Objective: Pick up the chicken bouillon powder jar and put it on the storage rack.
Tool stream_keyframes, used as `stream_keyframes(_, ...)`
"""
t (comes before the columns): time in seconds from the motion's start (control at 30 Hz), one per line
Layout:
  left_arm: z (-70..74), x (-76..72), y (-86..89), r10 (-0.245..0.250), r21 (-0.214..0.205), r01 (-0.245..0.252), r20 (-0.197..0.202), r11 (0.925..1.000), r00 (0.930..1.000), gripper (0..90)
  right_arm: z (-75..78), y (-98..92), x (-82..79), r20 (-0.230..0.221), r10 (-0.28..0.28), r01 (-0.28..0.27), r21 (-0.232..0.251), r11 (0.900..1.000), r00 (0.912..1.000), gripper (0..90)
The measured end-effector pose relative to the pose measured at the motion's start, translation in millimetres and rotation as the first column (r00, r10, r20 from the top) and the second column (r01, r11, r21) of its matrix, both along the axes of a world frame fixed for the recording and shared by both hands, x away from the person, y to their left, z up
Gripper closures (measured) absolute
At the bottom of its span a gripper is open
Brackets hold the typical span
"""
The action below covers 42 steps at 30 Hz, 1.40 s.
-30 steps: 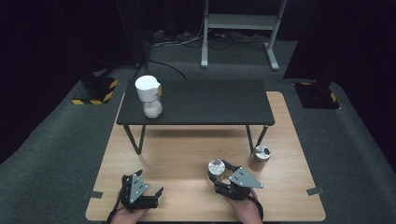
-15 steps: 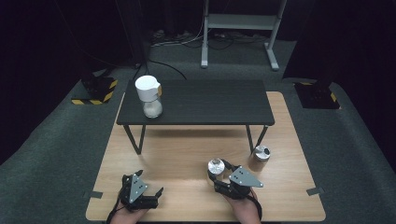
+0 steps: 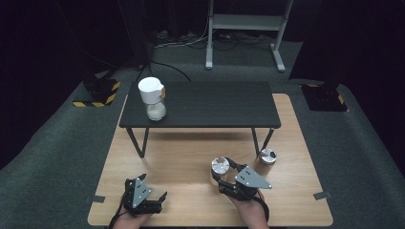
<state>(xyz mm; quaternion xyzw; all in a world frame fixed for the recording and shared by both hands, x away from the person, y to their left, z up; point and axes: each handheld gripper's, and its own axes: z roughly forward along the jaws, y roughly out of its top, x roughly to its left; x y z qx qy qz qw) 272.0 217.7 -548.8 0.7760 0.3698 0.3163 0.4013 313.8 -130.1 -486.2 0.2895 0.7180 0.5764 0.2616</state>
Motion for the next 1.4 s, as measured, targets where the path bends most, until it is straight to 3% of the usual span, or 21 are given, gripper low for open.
stream_keyframes(0.5,0.1,-0.2,0.6,0.001,-0.003,-0.001,0.003,1.0,1.0,1.0,23.8,8.3,1.7,0.029,0.021,-0.022,0.034,0.9992,0.9994,34.0)
stream_keyframes(0.77,-0.1,-1.2,-1.0,-0.006,0.016,0.006,0.015,0.9999,0.9999,1.0,36.1,11.2,2.8,0.051,0.028,-0.031,0.048,0.9984,0.9983,34.0)
stream_keyframes(1.4,0.4,-0.5,2.5,-0.002,-0.021,0.002,0.008,0.9998,1.0,1.0,63.6,17.2,8.8,0.087,0.037,-0.044,0.075,0.9962,0.9955,34.0)
